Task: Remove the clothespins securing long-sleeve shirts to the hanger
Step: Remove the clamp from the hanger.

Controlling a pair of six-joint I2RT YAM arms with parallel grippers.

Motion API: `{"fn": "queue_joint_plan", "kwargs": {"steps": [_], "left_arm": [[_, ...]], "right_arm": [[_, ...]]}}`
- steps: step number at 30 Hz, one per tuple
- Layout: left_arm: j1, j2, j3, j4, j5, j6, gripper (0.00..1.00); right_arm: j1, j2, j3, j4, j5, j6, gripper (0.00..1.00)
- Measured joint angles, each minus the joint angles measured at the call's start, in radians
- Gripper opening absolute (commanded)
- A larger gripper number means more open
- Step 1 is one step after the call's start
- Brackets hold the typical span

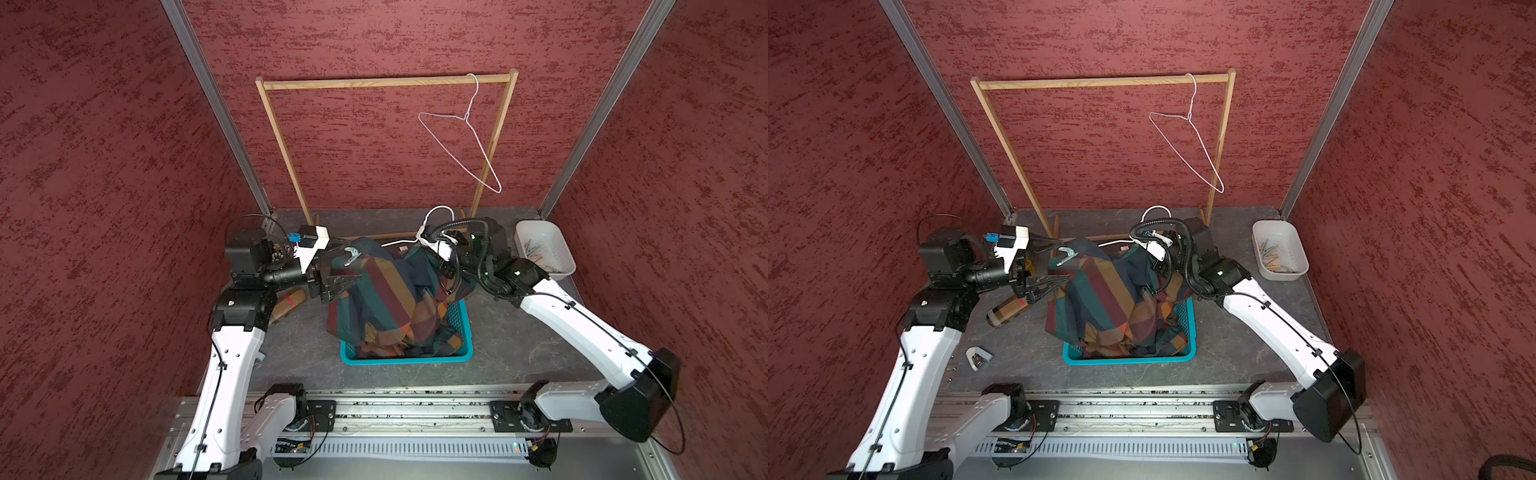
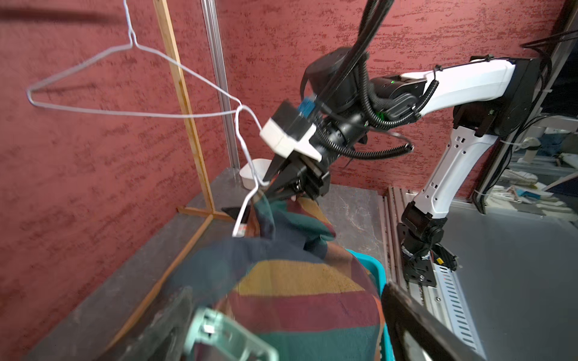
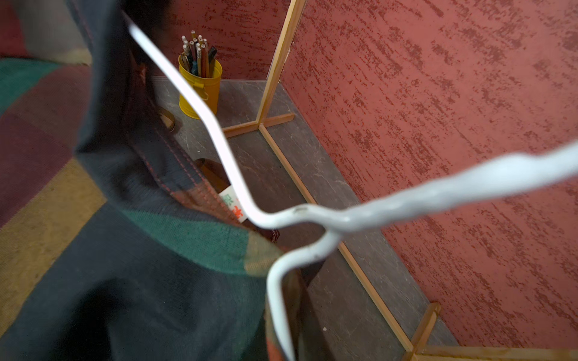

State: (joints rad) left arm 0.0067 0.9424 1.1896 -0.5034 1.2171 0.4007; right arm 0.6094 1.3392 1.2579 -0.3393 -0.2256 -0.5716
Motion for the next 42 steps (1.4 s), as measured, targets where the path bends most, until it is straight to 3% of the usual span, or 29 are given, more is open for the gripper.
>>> {"fn": "queue_joint_plan", "kwargs": {"steps": [3,11,22,26,27,31,34,39,42], "left_arm": [[-0.033,0.038,0.111,-0.072,-0.054,0.050,0.96],[-0.235,0.244,0.355,-0.335,-0.306,0.212,0.96],[-0.328,0.529,0.478,-0.531,-0.432,0.313,0.87],[-0.372,0.588,0.540,-0.594,-0.448,0.344,0.68],[-0.378,0.599,0.547,-0.603,-0.451,0.351,0.60],[-0.384,0.632,0.551,-0.632,-0.461,0.371,0.15],[-0.383,0.647,0.550,-0.637,-0.462,0.375,0.00],[-0.378,0.637,0.537,-0.620,-0.459,0.381,0.00],[-0.364,0.604,0.496,-0.574,-0.449,0.380,0.00]], "right_arm": [[0.000,0.028,0.000,-0.002,0.000,-0.006,0.00],[0.000,0.051,0.006,-0.006,-0.010,-0.035,0.00],[0.023,0.051,0.024,-0.025,-0.019,-0.061,0.00],[0.031,0.051,0.029,-0.024,-0.019,-0.062,0.00],[0.031,0.051,0.029,-0.024,-0.019,-0.061,0.00],[0.035,0.054,0.029,-0.024,-0.019,-0.062,0.00],[0.037,0.058,0.029,-0.025,-0.022,-0.062,0.00],[0.038,0.061,0.036,-0.025,-0.026,-0.057,0.03],[0.038,0.062,0.046,-0.024,-0.028,-0.031,0.27]]}}
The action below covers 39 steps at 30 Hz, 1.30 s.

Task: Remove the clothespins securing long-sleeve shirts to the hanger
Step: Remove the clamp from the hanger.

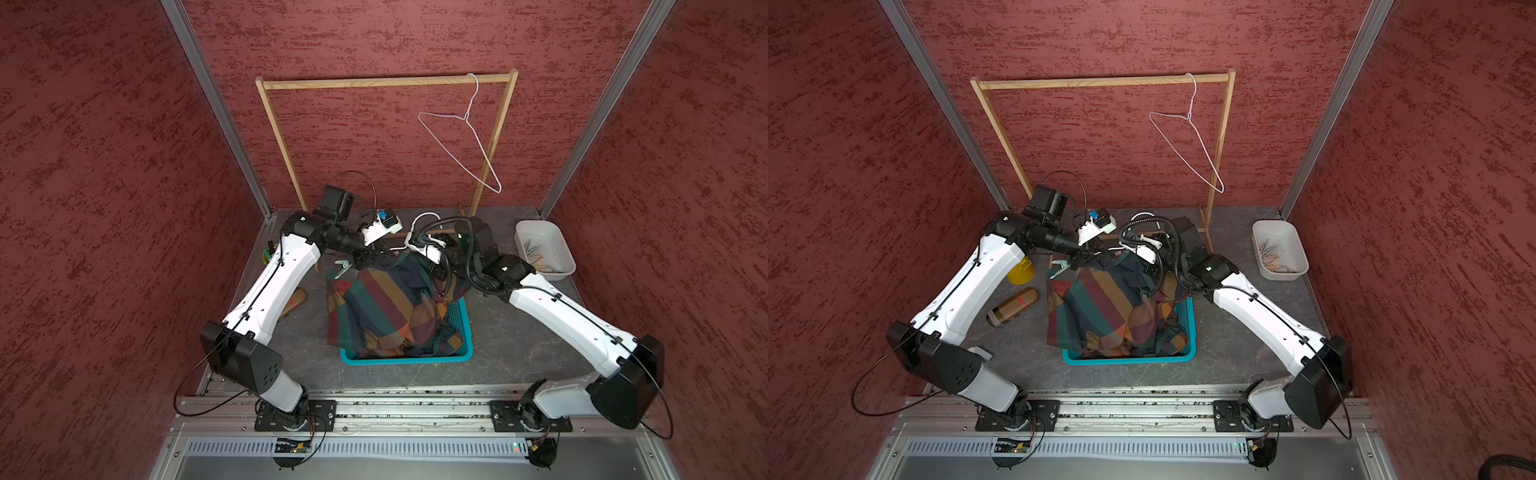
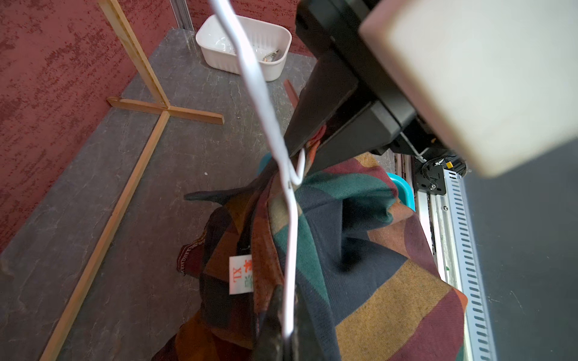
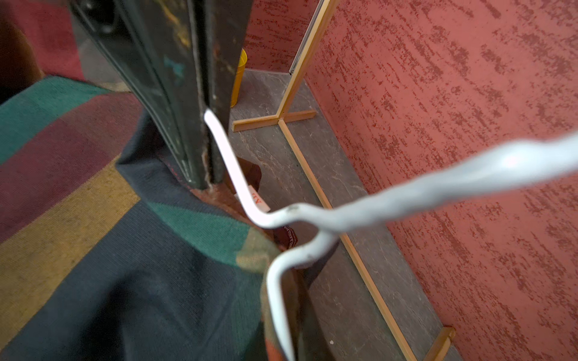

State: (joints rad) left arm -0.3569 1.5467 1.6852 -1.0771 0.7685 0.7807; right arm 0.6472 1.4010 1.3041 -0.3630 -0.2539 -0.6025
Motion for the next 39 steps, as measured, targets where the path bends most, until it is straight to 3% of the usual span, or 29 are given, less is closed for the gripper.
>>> {"fn": "queue_joint_plan", "kwargs": {"steps": [3,8,13,18,22,29,39], "left_arm": [[0.023,-0.065,-0.086,0.069,0.013,-0.007,0.00],[0.071,-0.190,-0.242,0.222,0.038,-0.032,0.00],[0.095,-0.255,-0.321,0.343,0.067,-0.057,0.00],[0.098,-0.258,-0.363,0.436,0.072,-0.078,0.00],[0.102,-0.275,-0.420,0.504,0.071,-0.097,0.00],[0.110,-0.342,-0.494,0.619,0.068,-0.121,0.00],[0.110,-0.386,-0.572,0.760,0.066,-0.133,0.00]], "right_arm": [[0.000,0.000,0.023,0.001,-0.011,0.040,0.49],[-0.001,-0.045,0.025,0.016,-0.039,0.100,0.64],[-0.040,-0.205,-0.051,0.081,-0.129,0.168,0.72],[-0.158,-0.377,-0.172,0.218,-0.286,0.280,0.73],[-0.257,-0.428,-0.267,0.324,-0.408,0.378,0.73],[-0.380,-0.367,-0.360,0.460,-0.600,0.529,0.71],[-0.404,-0.232,-0.345,0.571,-0.747,0.622,0.69]]}}
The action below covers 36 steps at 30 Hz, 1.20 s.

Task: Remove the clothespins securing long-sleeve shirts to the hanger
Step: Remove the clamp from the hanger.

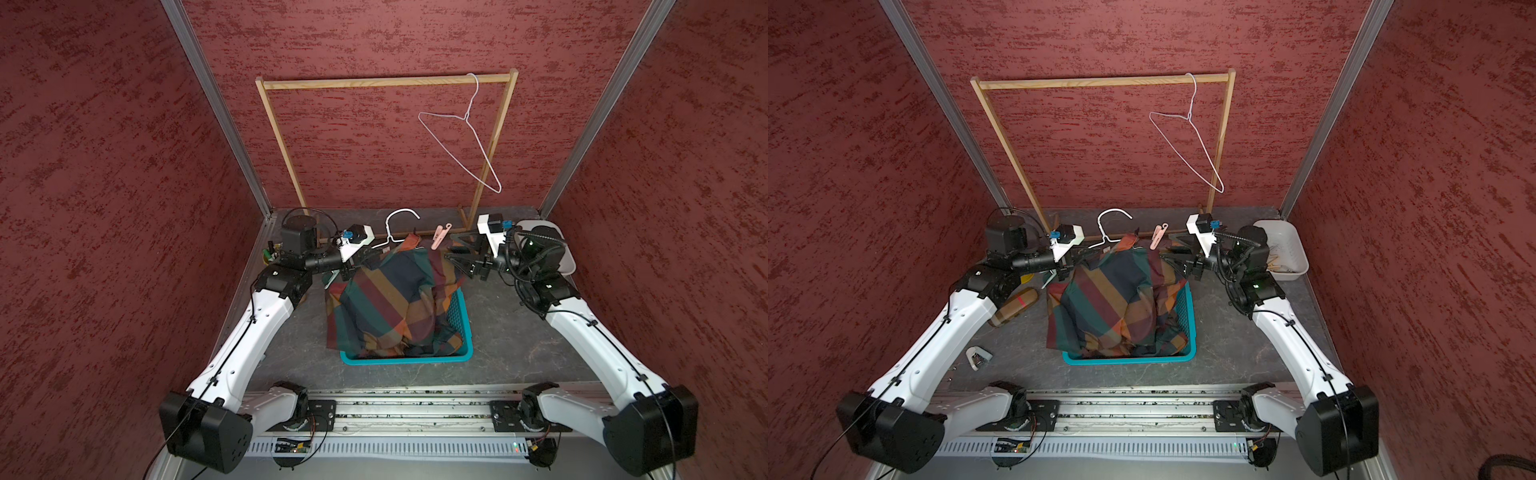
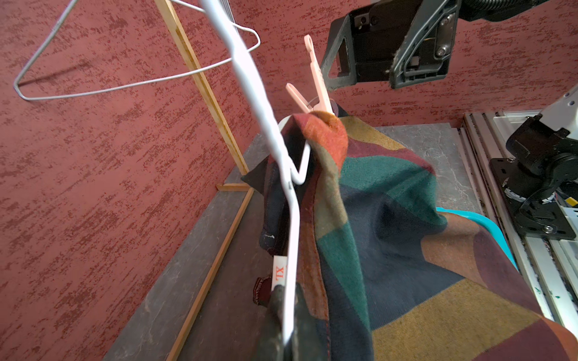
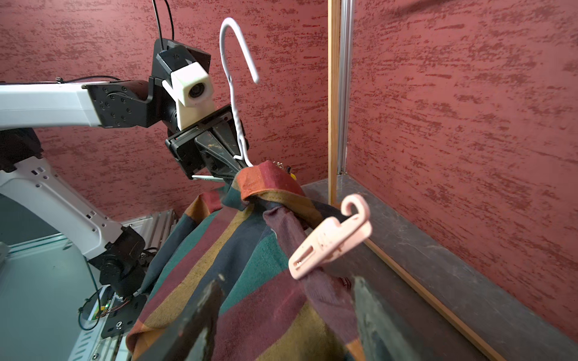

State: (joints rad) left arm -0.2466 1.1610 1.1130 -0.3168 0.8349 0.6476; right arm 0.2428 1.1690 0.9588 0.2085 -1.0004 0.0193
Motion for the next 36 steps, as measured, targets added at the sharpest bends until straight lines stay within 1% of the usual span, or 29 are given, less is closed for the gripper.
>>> {"fn": "queue_joint_plan", "kwargs": {"steps": [7,19,24,36], "left_arm": [[0.000,0.000,-0.019,0.043,-0.014,0.000,0.00],[-0.018,-0.013,-0.021,0.047,-0.035,0.023,0.00],[-0.032,-0.018,-0.021,0.045,-0.053,0.041,0.00],[-0.036,-0.024,-0.021,0.039,-0.058,0.050,0.00]], "right_arm": [[-0.010,0.056,0.023,0.057,-0.043,0.050,0.69],[-0.019,0.163,0.098,0.107,-0.061,0.105,0.69],[-0.020,0.189,0.104,0.134,-0.082,0.130,0.68],[-0.020,0.217,0.146,0.144,-0.145,0.139,0.65]]}}
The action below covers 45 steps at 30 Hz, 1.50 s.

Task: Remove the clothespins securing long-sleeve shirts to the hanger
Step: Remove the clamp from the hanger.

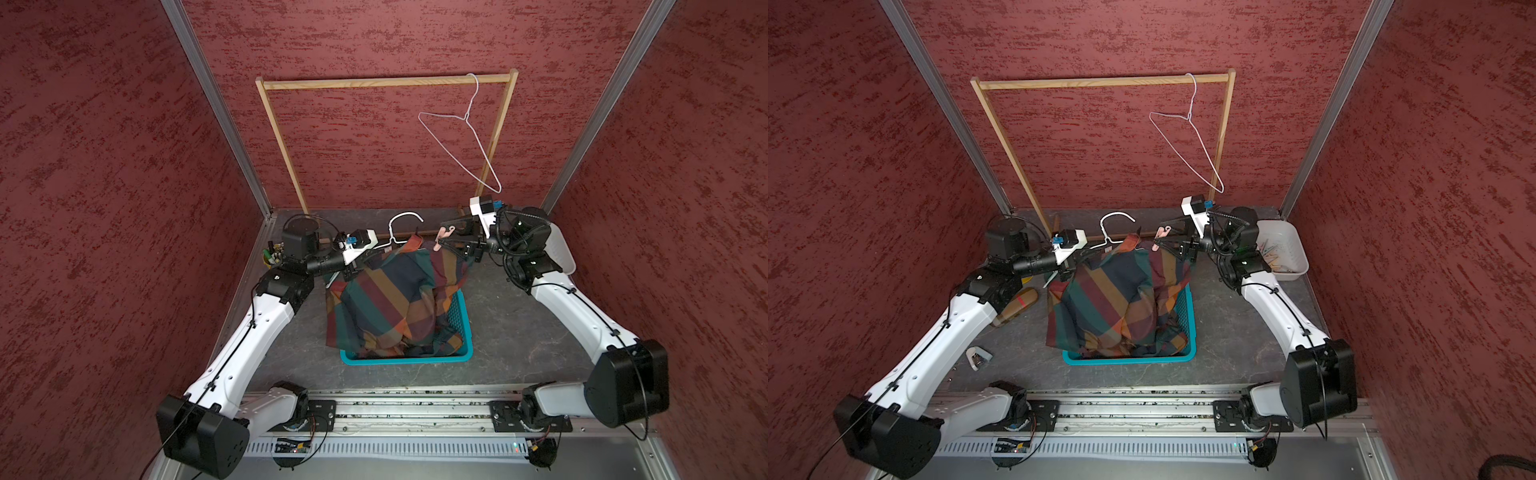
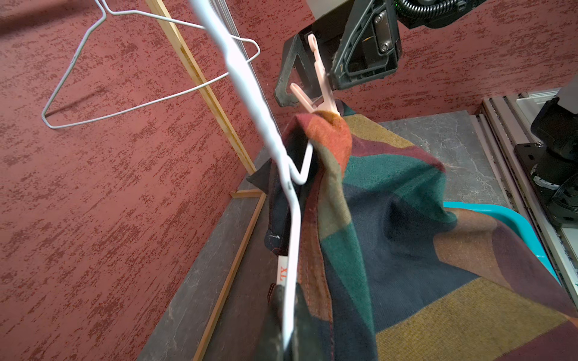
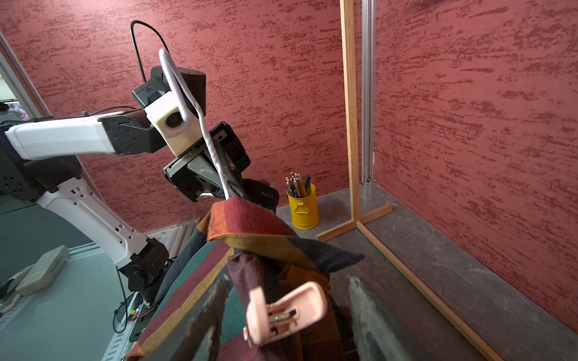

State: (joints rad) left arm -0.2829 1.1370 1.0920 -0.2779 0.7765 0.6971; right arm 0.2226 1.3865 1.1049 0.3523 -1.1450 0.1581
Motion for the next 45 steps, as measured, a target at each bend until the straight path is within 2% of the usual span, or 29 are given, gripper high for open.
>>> {"fn": "queue_joint_plan", "kwargs": {"steps": [8,17,20,22,33,45], "left_arm": [[-0.005,-0.001,0.000,-0.003,0.000,0.007,0.00],[-0.005,-0.005,0.000,-0.010,0.000,0.012,0.00],[-0.005,-0.005,0.000,-0.016,-0.001,0.015,0.00],[-0.005,-0.005,0.000,-0.019,-0.001,0.015,0.00],[-0.005,-0.005,0.000,-0.021,-0.008,0.018,0.00],[-0.006,0.011,0.000,-0.022,-0.033,0.026,0.00]], "right_arm": [[0.000,0.016,0.009,0.001,-0.024,0.000,0.57],[0.000,0.017,0.009,0.000,-0.039,0.000,0.27],[0.000,0.019,0.016,0.000,-0.041,-0.001,0.14],[0.000,0.020,0.018,0.000,-0.042,-0.001,0.01],[0.000,0.020,0.018,0.003,-0.032,0.003,0.00],[-0.006,-0.068,0.054,-0.021,0.112,0.011,0.00]]}}
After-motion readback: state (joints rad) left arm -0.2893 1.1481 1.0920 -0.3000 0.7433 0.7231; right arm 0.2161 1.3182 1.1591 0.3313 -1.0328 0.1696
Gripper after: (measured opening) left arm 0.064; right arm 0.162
